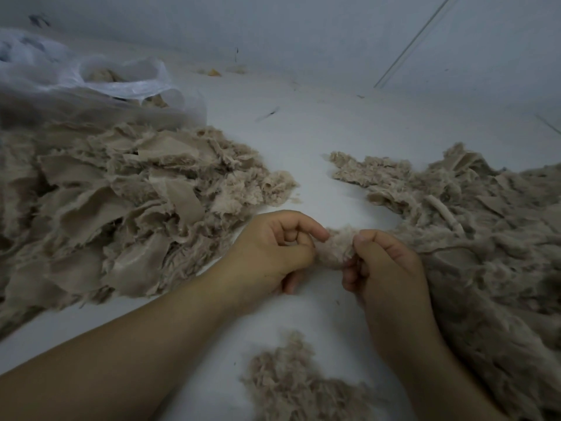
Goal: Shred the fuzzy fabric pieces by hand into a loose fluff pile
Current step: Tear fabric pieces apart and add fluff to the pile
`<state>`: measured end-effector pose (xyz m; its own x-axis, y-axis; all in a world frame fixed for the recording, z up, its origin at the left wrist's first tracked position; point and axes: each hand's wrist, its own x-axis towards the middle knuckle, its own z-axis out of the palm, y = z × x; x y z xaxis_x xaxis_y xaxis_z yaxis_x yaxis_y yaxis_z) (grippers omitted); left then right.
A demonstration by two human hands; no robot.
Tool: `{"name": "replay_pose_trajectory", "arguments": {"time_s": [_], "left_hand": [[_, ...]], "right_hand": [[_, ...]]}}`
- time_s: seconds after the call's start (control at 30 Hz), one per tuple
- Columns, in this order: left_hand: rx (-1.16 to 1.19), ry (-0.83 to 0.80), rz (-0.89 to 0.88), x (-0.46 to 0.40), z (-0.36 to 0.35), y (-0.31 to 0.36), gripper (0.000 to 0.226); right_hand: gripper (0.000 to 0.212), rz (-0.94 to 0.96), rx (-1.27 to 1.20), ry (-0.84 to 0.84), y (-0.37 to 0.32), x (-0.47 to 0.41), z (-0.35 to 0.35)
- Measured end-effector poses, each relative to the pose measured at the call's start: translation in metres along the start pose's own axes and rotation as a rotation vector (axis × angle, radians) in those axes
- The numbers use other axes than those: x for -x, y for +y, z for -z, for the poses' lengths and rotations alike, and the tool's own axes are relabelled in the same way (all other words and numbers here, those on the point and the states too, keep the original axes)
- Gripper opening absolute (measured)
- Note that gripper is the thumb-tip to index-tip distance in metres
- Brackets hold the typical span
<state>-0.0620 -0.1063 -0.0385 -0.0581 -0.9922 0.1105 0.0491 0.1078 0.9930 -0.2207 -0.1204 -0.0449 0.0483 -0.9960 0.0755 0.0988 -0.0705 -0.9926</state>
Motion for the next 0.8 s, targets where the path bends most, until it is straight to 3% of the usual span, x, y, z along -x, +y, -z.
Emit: {"name": "replay_pose_trajectory", "arguments": {"time_s": [0.13,0.33,0.57,0.67,0.73,0.8], "left_hand": [[-0.01,-0.036,-0.028,0.0,0.0,0.004,0.032],[-0.083,-0.084,-0.036,0.002,-0.001,-0.001,0.018],[-0.083,0.05,-0.064,0.001,-0.006,-0.01,0.007],[-0.062,0.077,-0.049,-0.001,-0.005,-0.011,0.022],[-0.02,0.076,-0.029,-0.002,-0.004,-0.009,0.018],[0.02,0.102,0.016,-0.004,-0.003,-0.008,0.011]], "right_hand": [[0.045,0.002,0.007,-0.008,-0.001,0.002,0.0],[0.045,0.023,0.027,-0.024,0.0,0.001,-0.001],[0.031,0.071,0.082,-0.158,-0.002,0.004,-0.006],[0.022,0.062,0.131,-0.159,-0.001,0.002,-0.005],[0.013,0.026,0.106,-0.149,-0.002,0.001,-0.004],[0.02,0.01,0.117,-0.146,-0.001,0.001,-0.003]]}}
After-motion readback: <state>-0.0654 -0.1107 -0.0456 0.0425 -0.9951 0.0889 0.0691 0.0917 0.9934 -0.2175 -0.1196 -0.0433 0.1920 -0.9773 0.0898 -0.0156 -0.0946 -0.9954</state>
